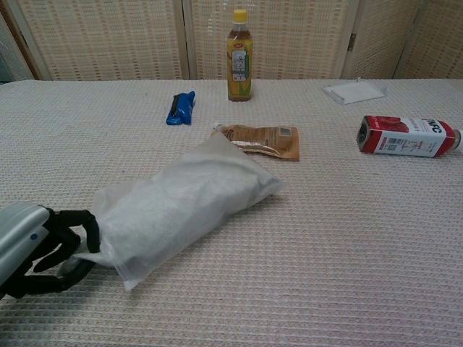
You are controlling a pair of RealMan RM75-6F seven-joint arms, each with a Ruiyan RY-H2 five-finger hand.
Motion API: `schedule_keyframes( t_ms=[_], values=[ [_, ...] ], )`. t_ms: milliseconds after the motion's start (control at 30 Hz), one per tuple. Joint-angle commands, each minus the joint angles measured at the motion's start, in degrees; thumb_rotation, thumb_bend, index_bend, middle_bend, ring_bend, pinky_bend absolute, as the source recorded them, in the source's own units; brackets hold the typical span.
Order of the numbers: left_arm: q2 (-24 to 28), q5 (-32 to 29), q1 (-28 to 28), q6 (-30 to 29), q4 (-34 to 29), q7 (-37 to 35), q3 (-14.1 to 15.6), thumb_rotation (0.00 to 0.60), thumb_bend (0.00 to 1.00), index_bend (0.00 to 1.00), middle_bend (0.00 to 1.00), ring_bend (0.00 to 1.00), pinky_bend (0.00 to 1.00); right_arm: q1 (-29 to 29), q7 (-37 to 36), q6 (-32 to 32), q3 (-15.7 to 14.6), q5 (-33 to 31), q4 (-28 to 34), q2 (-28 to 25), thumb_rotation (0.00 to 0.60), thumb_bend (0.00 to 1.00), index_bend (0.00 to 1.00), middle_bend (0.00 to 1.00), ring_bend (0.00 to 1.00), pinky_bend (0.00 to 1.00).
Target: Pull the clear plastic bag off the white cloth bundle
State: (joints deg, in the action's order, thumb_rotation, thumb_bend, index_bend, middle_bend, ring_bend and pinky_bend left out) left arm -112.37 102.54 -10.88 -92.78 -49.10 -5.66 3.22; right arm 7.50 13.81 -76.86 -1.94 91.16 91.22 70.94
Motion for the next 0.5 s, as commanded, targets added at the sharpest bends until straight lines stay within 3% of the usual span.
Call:
schedule_keyframes(
  t_ms=[33,133,233,400,500],
  values=[
    [0.23,-0.20,-0.27,-0.16,0.20,-0.29,-0.02,0.600,0.56,0.68,1.00,1.00,1.00,2.33,-0.65,1.55,1.65,0.45,-1.52,3.29,0.600,0.07,0.00,0.00,0.00,0.00],
    [0.68,-0.13,-0.29,-0.68,-0.11,-0.66,0.45,0.600,0.56,0.69,1.00,1.00,1.00,5.10,-2.34,2.71,3.93,0.67,-3.91,8.11,0.600,0.10,0.10,0.00,0.00,0.00],
    [0.91,-0.20,-0.38,-0.58,-0.61,-0.62,0.83,0.600,0.55,0.69,1.00,1.00,1.00,7.32,-2.80,2.77,6.31,0.32,-7.47,13.73,0.600,0.15,0.30,0.00,0.00,0.00],
    [0.97,-0.53,-0.89,0.20,-1.22,-0.32,1.03,0.600,0.56,0.69,1.00,1.00,1.00,10.51,-3.89,3.59,9.22,-1.44,-14.19,22.37,0.600,0.20,0.48,0.04,0.00,0.00],
    [0.97,-0.62,-1.23,0.23,-1.51,-0.24,0.96,0.600,0.56,0.69,1.00,1.00,1.00,12.68,-4.65,5.34,10.79,-3.25,-18.06,26.58,0.600,0.22,0.53,0.06,0.00,0.00]
  ],
)
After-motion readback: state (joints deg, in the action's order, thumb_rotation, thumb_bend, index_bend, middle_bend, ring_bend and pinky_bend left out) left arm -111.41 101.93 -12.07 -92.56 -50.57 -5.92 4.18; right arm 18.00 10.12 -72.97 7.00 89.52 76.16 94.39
